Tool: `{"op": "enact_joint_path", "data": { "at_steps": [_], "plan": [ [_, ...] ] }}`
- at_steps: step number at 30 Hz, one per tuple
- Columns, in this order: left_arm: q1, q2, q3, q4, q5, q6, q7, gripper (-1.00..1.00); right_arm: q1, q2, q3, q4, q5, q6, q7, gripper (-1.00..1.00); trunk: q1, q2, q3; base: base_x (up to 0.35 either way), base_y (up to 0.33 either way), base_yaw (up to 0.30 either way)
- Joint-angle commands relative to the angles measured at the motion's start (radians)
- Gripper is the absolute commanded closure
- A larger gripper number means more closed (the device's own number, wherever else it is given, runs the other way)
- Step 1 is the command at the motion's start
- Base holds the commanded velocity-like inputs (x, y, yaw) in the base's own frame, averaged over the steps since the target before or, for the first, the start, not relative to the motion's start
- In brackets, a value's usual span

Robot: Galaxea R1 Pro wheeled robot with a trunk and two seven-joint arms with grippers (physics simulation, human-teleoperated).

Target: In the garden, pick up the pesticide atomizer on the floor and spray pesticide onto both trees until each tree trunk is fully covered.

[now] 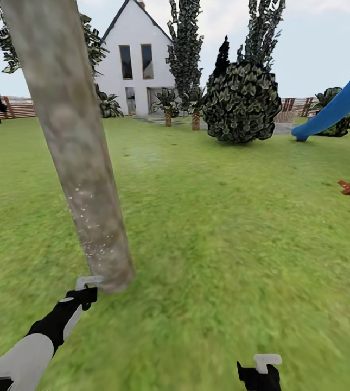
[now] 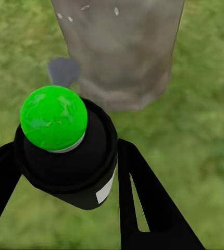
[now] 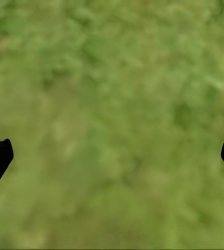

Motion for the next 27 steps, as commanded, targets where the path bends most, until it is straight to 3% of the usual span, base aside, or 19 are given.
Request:
{"op": "enact_joint_path", "data": {
  "at_steps": [1,13,27],
  "plan": [
    [0.000,0.000,0.000,0.001,0.000,0.000,0.000,1.00,0.000,0.000,0.000,0.000,0.000,0.000,0.000,-1.00,0.000,0.000,0.000,0.190,-0.229,0.109],
    [0.000,0.000,0.000,0.002,0.000,0.000,0.000,1.00,0.000,0.000,0.000,0.000,0.000,0.000,0.000,-1.00,0.000,0.000,0.000,0.120,-0.246,0.028],
    [0.000,0.000,0.000,0.001,0.000,0.000,0.000,1.00,0.000,0.000,0.000,0.000,0.000,0.000,0.000,-1.00,0.000,0.000,0.000,0.000,-0.269,0.223]
  ]
}}
